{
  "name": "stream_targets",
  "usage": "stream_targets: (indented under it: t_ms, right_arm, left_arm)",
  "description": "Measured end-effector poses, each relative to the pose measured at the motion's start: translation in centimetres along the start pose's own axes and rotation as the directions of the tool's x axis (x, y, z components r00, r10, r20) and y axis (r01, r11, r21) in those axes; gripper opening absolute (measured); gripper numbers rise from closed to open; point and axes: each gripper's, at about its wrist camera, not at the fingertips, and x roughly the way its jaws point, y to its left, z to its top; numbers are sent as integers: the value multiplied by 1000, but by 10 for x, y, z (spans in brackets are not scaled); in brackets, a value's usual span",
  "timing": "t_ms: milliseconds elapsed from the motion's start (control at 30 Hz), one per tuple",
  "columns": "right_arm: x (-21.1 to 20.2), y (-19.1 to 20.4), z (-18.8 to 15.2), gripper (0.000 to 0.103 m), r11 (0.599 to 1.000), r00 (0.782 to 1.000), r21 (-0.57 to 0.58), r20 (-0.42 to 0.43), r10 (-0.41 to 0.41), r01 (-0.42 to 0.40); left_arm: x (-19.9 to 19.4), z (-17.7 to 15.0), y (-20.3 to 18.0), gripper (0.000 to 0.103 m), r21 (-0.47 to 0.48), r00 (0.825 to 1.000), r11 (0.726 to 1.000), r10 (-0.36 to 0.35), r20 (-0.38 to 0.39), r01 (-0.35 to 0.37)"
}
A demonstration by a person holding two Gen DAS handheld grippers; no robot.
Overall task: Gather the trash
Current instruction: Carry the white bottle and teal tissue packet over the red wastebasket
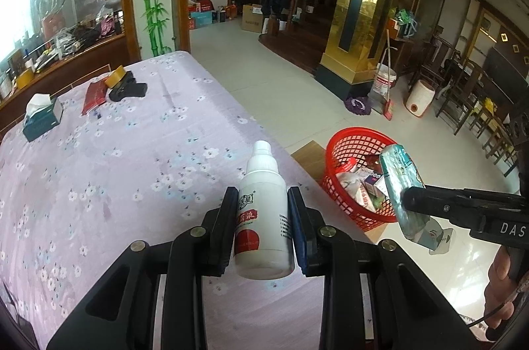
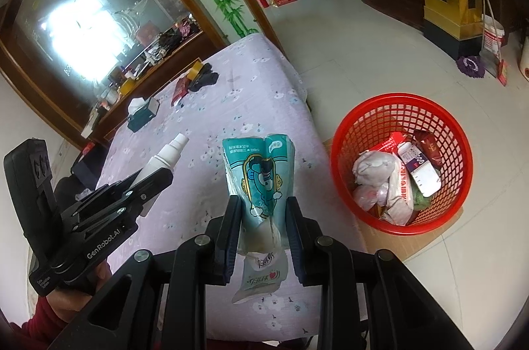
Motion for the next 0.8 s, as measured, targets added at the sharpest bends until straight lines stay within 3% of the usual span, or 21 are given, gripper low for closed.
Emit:
stream_targets:
  t_ms: [800]
  right_arm:
    - [-38, -81, 16, 29, 987, 995, 152, 77, -67, 55]
  left_arm:
    - [37, 36, -80, 29, 107, 995, 989, -98, -18, 100]
